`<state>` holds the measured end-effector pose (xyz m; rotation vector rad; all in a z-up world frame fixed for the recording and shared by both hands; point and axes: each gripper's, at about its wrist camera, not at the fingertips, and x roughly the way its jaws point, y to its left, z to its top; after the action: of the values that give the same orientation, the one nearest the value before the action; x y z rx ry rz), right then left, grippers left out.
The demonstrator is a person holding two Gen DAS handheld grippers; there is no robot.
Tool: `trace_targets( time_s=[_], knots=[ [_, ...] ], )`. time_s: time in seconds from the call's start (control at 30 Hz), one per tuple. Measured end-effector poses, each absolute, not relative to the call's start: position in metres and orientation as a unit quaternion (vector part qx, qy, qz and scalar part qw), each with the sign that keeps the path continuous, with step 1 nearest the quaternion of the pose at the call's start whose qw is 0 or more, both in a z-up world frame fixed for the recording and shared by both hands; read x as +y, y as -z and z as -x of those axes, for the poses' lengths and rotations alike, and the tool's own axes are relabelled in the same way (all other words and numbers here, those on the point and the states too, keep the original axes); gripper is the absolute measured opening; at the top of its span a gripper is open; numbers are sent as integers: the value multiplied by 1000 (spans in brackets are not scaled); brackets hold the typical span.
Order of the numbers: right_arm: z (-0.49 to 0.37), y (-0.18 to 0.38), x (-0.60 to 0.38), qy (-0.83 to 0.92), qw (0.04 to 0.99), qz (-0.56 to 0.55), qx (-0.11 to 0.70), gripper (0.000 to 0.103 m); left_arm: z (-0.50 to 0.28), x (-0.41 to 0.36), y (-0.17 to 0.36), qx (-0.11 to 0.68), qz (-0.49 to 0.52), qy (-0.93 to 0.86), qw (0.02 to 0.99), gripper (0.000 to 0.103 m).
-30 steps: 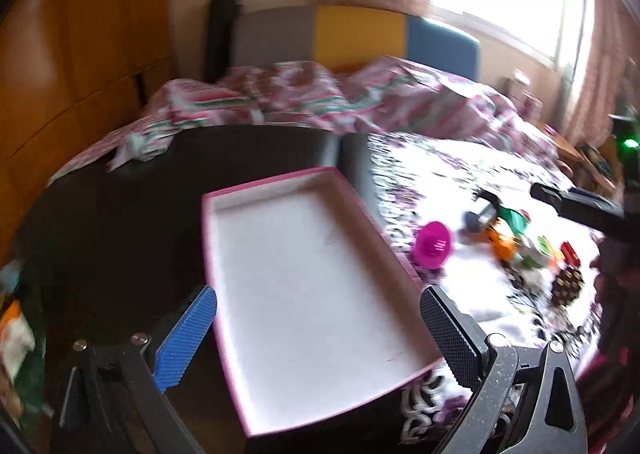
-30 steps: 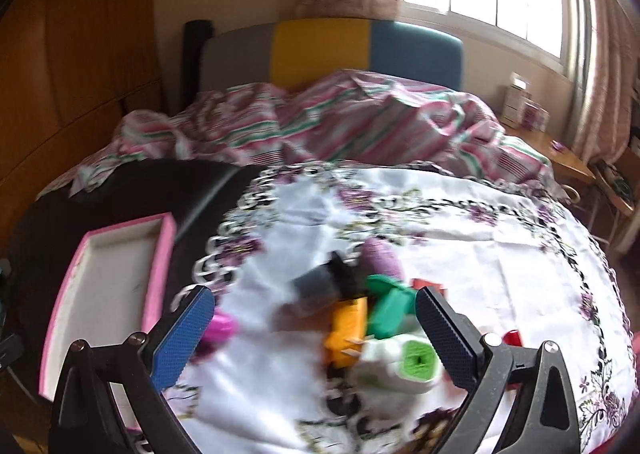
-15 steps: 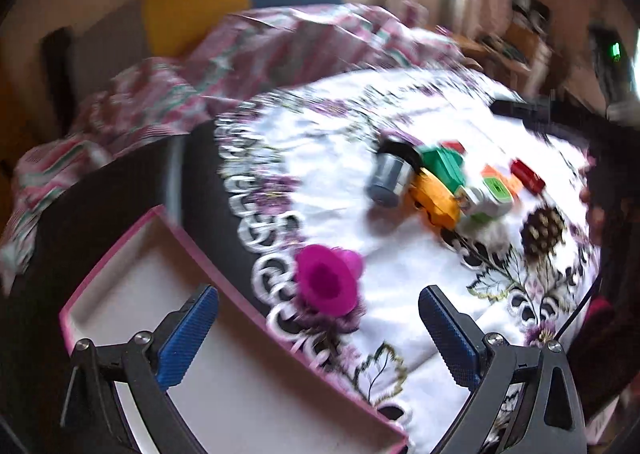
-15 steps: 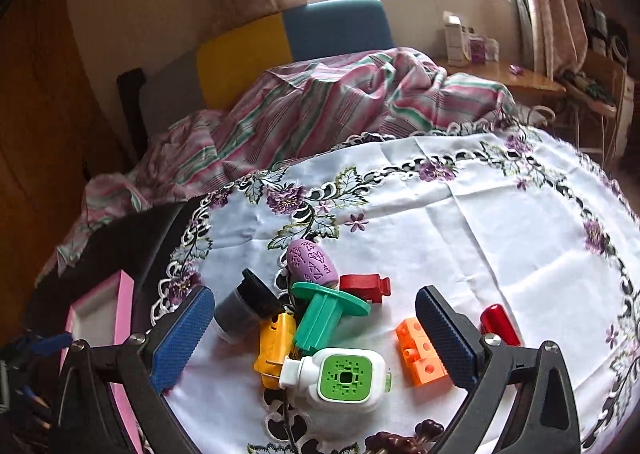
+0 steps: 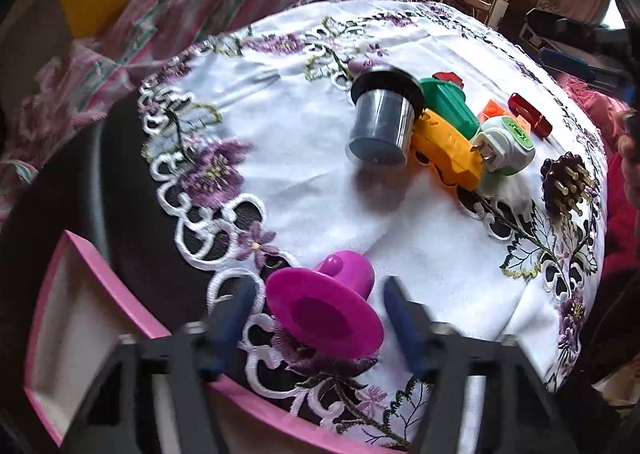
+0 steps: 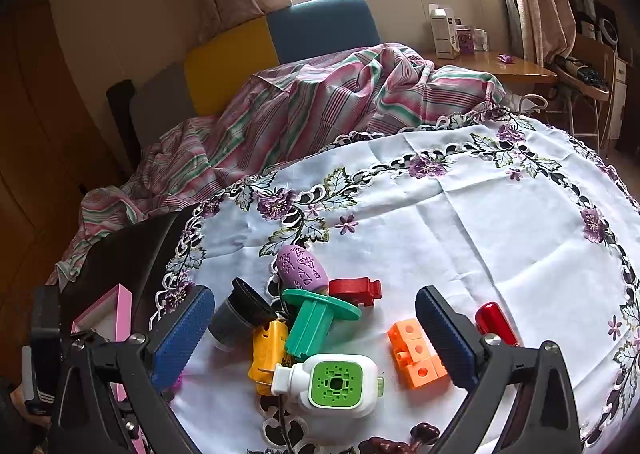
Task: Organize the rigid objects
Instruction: 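Move the left gripper over the magenta plunger toy and close on it, then carry the magenta toy to the tray with left gripper while right gripper grasps black cup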
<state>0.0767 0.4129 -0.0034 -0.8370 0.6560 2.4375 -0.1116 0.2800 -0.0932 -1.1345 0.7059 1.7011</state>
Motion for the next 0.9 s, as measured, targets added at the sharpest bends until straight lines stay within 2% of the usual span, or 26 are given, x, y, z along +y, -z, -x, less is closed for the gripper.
trace_targets(
  time_s=[0.17, 0.5, 0.63, 0.77, 0.9],
  knots=[
    [-76, 7, 415, -886, 242, 311, 243, 99, 99, 276, 88, 269, 450, -705, 478, 53],
    [-58, 19, 394, -887, 200, 358, 214, 92, 78, 227, 48, 176, 439, -762, 442, 53],
    [-37, 23, 370, -892, 158, 393, 159, 92, 71, 198, 33, 131, 437, -778, 433, 53],
    [-3, 26, 341, -894, 123, 429, 46, 92, 63, 169, 23, 113, 427, -792, 422, 53],
    [31, 39, 339, -875, 92, 476, -4, 93, 56, 139, 20, 101, 424, -801, 410, 53]
  ],
)
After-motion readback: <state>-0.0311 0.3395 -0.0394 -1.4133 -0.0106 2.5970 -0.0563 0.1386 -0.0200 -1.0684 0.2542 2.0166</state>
